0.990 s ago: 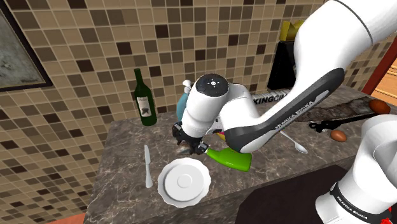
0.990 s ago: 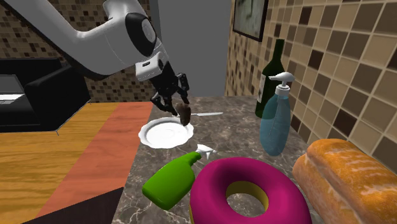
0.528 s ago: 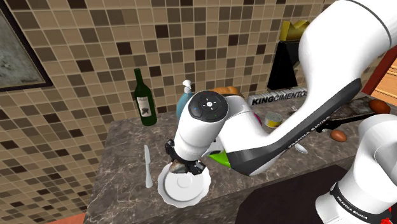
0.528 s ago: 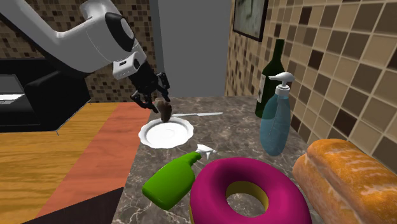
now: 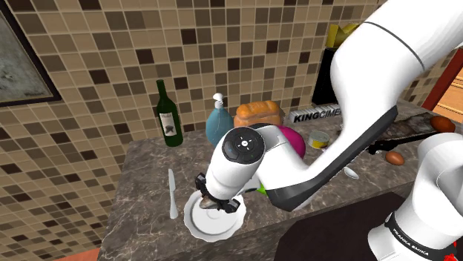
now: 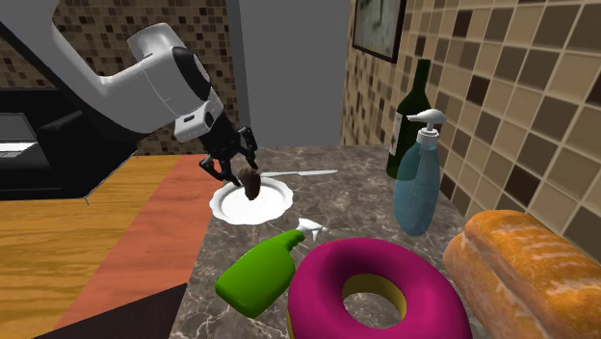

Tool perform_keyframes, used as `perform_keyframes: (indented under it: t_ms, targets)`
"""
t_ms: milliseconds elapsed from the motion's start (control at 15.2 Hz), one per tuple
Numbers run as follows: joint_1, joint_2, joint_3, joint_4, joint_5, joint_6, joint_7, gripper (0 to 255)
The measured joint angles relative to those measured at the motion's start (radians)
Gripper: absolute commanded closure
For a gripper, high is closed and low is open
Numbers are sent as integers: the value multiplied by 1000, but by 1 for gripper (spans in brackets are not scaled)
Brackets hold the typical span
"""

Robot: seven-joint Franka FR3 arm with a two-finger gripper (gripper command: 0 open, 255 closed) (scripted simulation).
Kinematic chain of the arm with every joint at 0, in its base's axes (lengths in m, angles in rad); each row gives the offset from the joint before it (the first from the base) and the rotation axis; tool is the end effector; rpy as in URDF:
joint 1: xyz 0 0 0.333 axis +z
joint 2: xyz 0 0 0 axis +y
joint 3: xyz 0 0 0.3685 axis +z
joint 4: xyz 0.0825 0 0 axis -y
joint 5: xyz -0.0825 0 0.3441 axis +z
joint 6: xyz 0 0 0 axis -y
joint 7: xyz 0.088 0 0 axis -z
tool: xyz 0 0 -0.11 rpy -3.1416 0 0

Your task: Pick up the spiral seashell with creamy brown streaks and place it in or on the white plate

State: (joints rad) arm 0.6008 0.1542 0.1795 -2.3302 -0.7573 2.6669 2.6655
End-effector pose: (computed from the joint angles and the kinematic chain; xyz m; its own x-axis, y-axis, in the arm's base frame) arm 0.3532 0.3739 0.3673 0.2945 -0.9457 0.1378 -0.8660 -0.3251 -0.3800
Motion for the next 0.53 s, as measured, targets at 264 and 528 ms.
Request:
perform_keyframes:
  t_ms: [264, 528]
  targets:
    - [12, 40, -15, 14, -68, 34, 65, 255]
    - [18, 77, -33, 20, -119, 58, 110, 255]
